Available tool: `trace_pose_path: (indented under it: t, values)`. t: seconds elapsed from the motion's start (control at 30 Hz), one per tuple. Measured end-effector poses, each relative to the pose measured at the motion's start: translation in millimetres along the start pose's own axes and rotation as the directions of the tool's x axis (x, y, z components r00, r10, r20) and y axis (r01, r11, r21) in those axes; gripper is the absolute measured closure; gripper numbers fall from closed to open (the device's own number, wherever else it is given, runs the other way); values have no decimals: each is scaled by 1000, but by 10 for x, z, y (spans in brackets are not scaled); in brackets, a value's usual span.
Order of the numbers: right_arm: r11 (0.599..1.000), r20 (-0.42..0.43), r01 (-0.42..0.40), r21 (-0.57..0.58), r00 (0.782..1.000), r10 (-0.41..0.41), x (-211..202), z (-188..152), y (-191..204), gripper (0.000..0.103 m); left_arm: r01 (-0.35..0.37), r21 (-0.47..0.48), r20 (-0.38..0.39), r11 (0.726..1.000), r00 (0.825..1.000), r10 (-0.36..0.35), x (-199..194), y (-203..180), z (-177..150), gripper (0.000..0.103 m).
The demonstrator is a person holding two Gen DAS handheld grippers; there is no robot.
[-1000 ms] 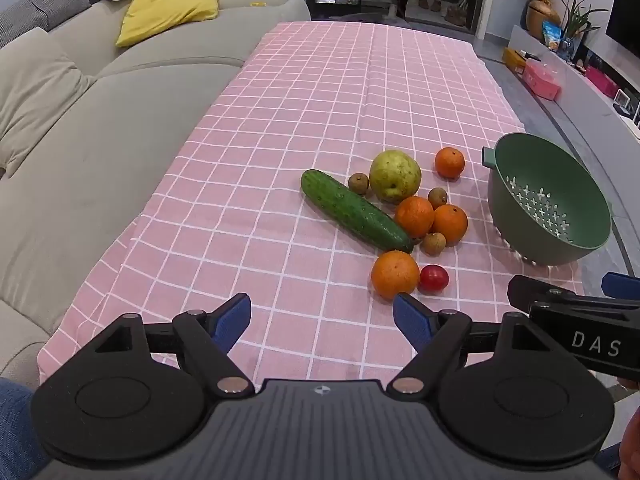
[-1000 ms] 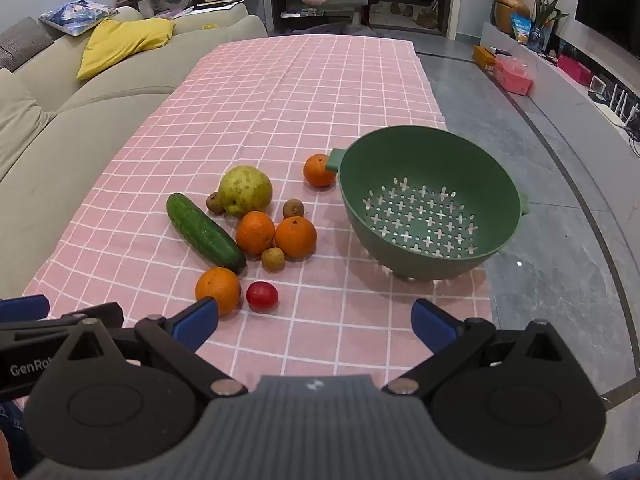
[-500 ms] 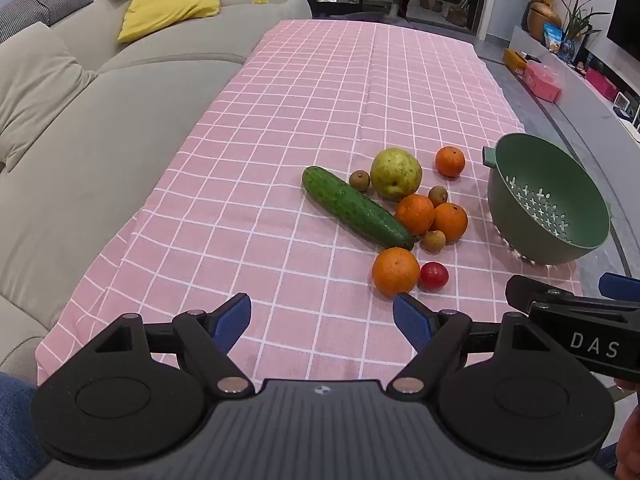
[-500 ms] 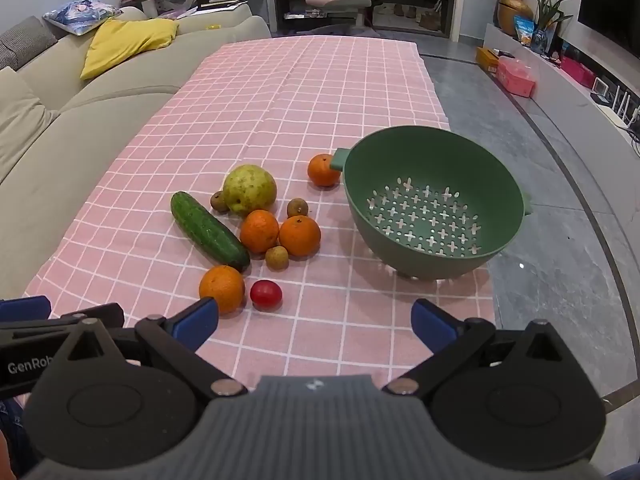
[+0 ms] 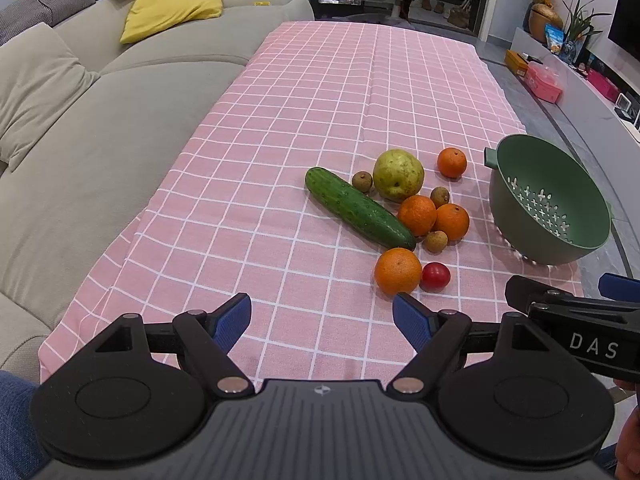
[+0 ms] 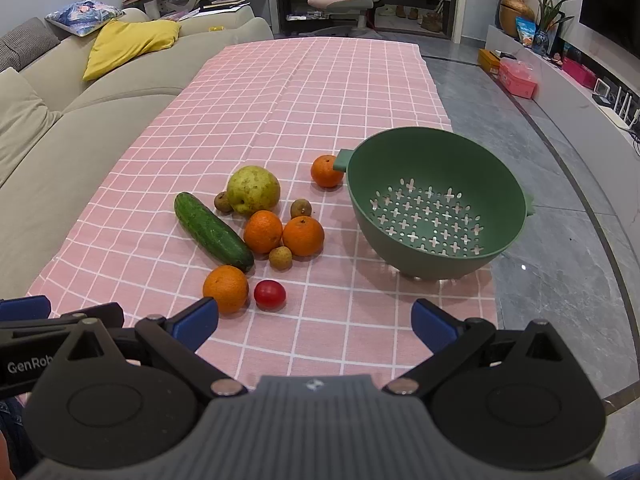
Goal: Organize fruits
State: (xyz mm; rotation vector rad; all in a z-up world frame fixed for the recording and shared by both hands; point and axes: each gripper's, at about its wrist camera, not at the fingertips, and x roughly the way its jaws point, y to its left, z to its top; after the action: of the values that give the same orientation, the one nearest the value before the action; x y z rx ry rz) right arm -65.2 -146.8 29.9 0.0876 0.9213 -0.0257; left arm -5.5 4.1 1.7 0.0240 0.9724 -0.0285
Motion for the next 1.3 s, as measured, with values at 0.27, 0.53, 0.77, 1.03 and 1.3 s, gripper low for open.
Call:
trace_pose_path:
  t: [0.27, 0.53, 0.77, 1.03, 1.3]
  values:
    - [1000, -3, 0, 1, 1000, 0, 1, 0, -2, 4, 0, -1, -1, 1000, 1000, 0, 4, 11, 1, 10]
    - [1000, -5, 0, -2, 1000, -1, 9, -11, 11, 4, -1, -4, -5, 1000, 1000, 1, 13, 14, -4, 10]
    - [1000, -8, 1, -3, 1000, -1, 16, -13, 12, 4, -1, -7, -11, 1000, 1000, 1, 31, 14, -15, 10]
    - [1000, -13, 4, -5, 1000, -4, 25, -21, 19, 4, 2, -12, -18, 1000, 1000, -2, 60, 12, -20, 11]
    - [1000, -20, 7, -10, 1000, -8, 42, -17, 33, 4, 7, -19, -22, 1000, 1000, -8, 91, 19, -36, 11]
